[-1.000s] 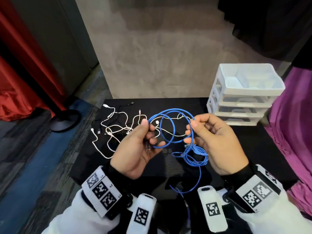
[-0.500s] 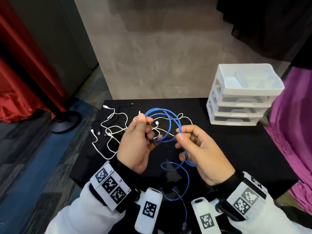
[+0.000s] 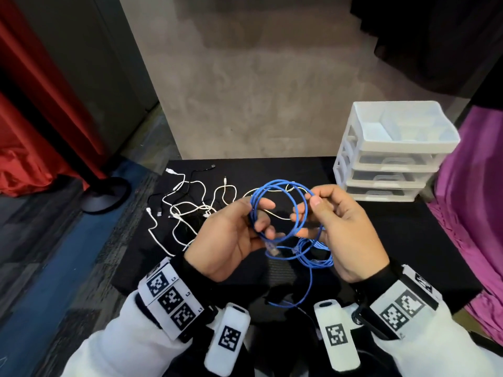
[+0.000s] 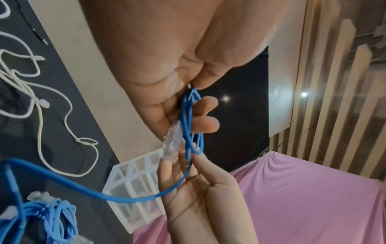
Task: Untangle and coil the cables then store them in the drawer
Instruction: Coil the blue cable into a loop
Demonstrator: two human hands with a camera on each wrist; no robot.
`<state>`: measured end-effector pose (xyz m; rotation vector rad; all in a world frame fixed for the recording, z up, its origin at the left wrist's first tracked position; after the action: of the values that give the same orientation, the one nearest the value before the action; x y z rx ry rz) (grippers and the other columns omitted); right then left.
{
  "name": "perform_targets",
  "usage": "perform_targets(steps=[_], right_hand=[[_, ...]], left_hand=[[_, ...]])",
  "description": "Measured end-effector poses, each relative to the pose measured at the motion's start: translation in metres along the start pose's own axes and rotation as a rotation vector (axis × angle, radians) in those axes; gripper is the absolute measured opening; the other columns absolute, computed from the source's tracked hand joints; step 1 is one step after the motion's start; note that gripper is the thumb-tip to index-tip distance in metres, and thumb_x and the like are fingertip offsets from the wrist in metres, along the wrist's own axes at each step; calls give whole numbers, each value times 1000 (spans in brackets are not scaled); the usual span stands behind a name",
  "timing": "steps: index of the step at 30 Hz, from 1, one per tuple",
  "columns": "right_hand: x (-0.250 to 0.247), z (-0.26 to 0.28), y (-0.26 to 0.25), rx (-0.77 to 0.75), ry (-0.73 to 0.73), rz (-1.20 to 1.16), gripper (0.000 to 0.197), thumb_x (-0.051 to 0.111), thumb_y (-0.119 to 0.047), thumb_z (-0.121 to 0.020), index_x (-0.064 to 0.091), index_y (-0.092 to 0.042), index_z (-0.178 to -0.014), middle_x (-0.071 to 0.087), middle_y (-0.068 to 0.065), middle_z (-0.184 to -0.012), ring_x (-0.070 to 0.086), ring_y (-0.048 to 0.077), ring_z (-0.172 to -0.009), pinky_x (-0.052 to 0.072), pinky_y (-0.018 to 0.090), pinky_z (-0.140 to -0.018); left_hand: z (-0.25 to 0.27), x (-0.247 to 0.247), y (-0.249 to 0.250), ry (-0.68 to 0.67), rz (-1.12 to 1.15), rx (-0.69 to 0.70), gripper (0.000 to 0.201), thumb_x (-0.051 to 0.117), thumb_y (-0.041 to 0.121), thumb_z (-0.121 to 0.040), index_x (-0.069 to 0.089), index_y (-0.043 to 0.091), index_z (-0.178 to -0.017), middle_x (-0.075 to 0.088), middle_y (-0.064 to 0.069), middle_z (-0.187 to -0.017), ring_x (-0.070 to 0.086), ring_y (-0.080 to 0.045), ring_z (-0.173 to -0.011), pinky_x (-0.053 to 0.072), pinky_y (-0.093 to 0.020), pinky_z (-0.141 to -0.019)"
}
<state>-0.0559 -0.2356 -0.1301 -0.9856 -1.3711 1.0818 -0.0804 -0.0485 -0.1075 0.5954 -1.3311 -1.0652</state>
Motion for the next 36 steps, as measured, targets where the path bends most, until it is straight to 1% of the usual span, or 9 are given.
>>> perform_targets(steps=[3,7,11,15,20,26,28,31,36], right_hand=[[5,2,4,0,9,25,13,50,-11,-108,62,-13,-104,71,11,-88,73,20,-76,60,35,-63],[6,6,1,-6,-48,47,13,53,-13,-106,63,-6,-111,71,10,-90,69,18,-73,57,31,-61],[14,13,-2,-87,-185,276,26,67,-14,-100,66,-24,-124,76,6,-96,70,17,-79,58,32,-62],[8,9,-2,-152,-157,469,27,57,-12,-105,73,-32,-114,74,2,-90,69,18,-70,56,34,-57],[4,5,-4,-198,-163,655,19,57,-27,-106,74,-35,-102,72,-2,-78,64,12,-54,52,34,-54],[-1,3,-7,-297,-194,817,18,58,-30,-105,74,-31,-96,69,-6,-73,65,14,-65,54,39,-71],[1,4,-8,-293,-232,764,16,61,-28,-104,75,-33,-99,71,-5,-76,65,15,-68,55,40,-75],[5,4,-8,-192,-301,418,15,65,-20,-101,74,-28,-110,76,1,-88,66,16,-72,57,33,-79],[4,2,-3,9,-336,22,24,58,-18,-98,67,-4,-115,44,9,-62,50,20,-53,55,40,-68]], left_hand=[[2,3,0,-47,95,-45,34,32,18,-93,60,2,-105,38,-9,-67,50,-25,-62,57,-40,-72],[1,6,-6,48,139,-13,53,28,44,-107,59,2,-99,29,-4,-63,40,-20,-54,52,-28,-56],[-2,10,-17,84,124,28,38,34,35,-108,56,5,-100,34,-1,-63,38,-14,-53,57,-37,-69],[1,9,-14,75,31,14,27,35,18,-108,56,2,-103,42,-2,-67,43,-14,-55,57,-41,-77],[3,6,-11,28,-77,-39,36,35,30,-108,59,4,-109,41,-4,-63,53,-20,-57,53,-49,-87],[3,0,-7,16,-233,-28,33,36,18,-108,63,-2,-106,53,-11,-69,65,-28,-67,58,-39,-76],[3,4,-10,2,-194,-9,33,37,22,-109,59,-2,-106,40,-4,-63,52,-19,-56,58,-43,-77],[0,6,-12,42,-104,55,30,39,24,-108,57,2,-98,30,2,-62,33,-11,-53,54,-32,-63],[-3,5,-7,54,-3,16,28,42,20,-107,58,2,-93,25,3,-57,25,-8,-46,47,-30,-57]])
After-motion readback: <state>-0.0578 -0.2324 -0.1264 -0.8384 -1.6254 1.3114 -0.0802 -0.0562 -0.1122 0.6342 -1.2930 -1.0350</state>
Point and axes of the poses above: each hand's wrist, its own z-axis away from the middle knuckle, its own x-axis out of the palm, y = z × x, the point moved 1 cm from there along -z, towards the middle knuckle
